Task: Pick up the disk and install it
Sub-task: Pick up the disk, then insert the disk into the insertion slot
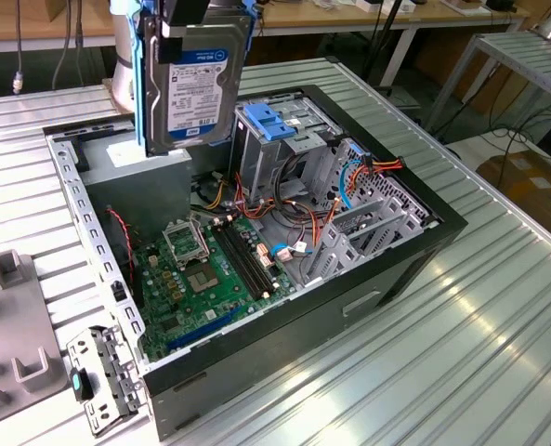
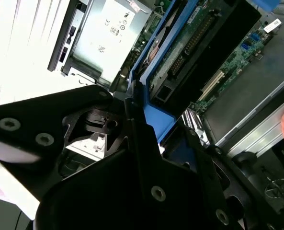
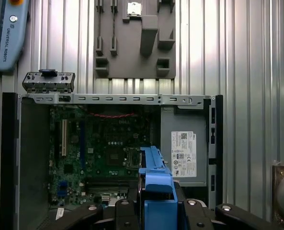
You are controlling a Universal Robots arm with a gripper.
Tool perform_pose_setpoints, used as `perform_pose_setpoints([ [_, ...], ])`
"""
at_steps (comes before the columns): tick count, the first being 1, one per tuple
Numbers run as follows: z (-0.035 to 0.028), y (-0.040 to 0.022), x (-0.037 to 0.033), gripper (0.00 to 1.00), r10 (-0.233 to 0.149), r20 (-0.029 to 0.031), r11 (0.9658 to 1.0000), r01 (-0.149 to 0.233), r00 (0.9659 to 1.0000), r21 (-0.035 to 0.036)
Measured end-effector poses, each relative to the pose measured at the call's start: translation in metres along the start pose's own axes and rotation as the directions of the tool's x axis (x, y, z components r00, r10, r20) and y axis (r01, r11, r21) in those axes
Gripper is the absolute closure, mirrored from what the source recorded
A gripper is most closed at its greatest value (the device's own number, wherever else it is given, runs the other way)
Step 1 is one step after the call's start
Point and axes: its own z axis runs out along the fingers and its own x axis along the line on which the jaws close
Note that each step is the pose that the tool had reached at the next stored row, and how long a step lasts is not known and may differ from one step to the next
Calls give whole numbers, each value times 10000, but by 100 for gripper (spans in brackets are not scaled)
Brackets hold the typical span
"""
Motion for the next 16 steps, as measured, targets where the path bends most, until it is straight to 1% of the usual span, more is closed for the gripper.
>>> perform_pose_setpoints([
  [1,7,-7,0,63,-1,-4,10000,1,10000,41],
  [3,18,-18,0,63,-3,-7,9999,3,10000,101],
  [16,18,-22,0,63,-3,-7,9999,3,10000,102],
])
